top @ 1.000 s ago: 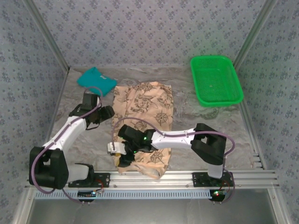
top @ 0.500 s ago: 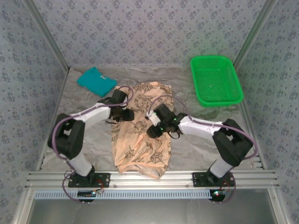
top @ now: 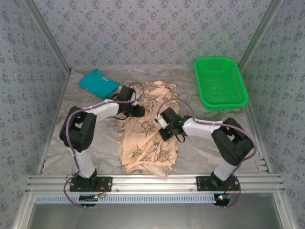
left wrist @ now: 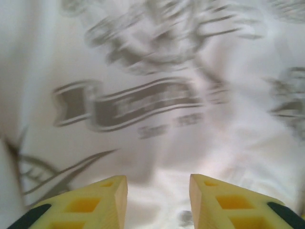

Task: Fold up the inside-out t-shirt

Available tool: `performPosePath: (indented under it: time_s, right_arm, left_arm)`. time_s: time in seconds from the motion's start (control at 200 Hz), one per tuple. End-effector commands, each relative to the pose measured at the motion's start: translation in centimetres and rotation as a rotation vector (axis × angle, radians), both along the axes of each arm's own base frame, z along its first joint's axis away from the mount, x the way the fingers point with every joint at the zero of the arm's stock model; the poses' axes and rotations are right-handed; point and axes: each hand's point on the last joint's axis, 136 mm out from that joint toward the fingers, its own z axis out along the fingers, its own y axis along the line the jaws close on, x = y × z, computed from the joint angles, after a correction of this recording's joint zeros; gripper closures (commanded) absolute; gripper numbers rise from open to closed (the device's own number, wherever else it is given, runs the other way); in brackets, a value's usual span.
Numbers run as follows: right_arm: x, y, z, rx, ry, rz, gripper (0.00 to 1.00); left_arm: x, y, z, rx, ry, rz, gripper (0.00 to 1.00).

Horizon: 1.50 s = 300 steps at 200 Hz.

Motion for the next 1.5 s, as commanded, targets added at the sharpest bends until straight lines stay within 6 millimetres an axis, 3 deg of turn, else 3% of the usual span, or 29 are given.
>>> performPosePath:
  time_s: [0.0,0.12,0.29,0.53,0.595,0.685,0.73,0.994,1.144,1.244,1.349,1.494]
  right_arm:
    - [0.9,1.6,4.0,0.138,-0.042,0.055,0.98]
    - [1.4,0.7,6.0,0.233,-0.045,0.02,0.97]
    - [1.0,-0.1,7.0,0.298,-0.021,0.05,0.95]
    - [0.2,-0.6,6.2,0.303,0.01,0.081,0.95]
    - [0.0,-0.7,6.1,0.301,0.007,0.088,0.95]
    - [0.2,-1.4,5.6,0.268,-0.012,0.073,0.94]
    - [0.3,-1.9,5.2,0.245,-0.025,0.061,0.93]
    - [0.8,-3.8,4.3,0.175,-0.114,0.047,0.87]
    - [2.4,-5.5,3.4,0.119,-0.203,-0.062,0.7]
    - [1.2,-2.8,4.0,0.107,-0.239,0.079,0.68]
    - [-2.0,1.4,6.7,0.171,-0.307,0.307,0.64]
    - [-3.4,4.2,9.3,0.226,-0.377,0.399,0.63]
  left_arm:
    - [-1.3,-3.4,7.0,-0.158,-0.25,-0.23,0.54]
    - [-3.7,-4.1,6.5,-0.17,-0.331,-0.352,0.52]
    - [-8.0,-6.6,3.2,-0.067,-0.393,-0.583,0.47]
    - [-9.3,-8.4,1.1,-0.112,-0.352,-0.612,0.42]
    - [-8.6,-7.9,0.6,-0.069,-0.364,-0.573,0.52]
    - [-8.0,-7.1,0.4,-0.031,-0.366,-0.557,0.89]
    - [-8.1,-6.8,0.8,-0.04,-0.35,-0.566,1.0]
    - [-8.1,-4.7,3.7,-0.106,-0.362,-0.505,1.0]
    - [-7.2,-2.9,5.3,-0.203,-0.319,-0.394,1.0]
    - [-7.5,-3.2,5.6,-0.232,-0.275,-0.406,1.0]
    - [-7.5,-3.5,5.4,-0.25,-0.237,-0.399,1.0]
    - [-7.3,-3.6,4.6,-0.25,-0.19,-0.381,1.0]
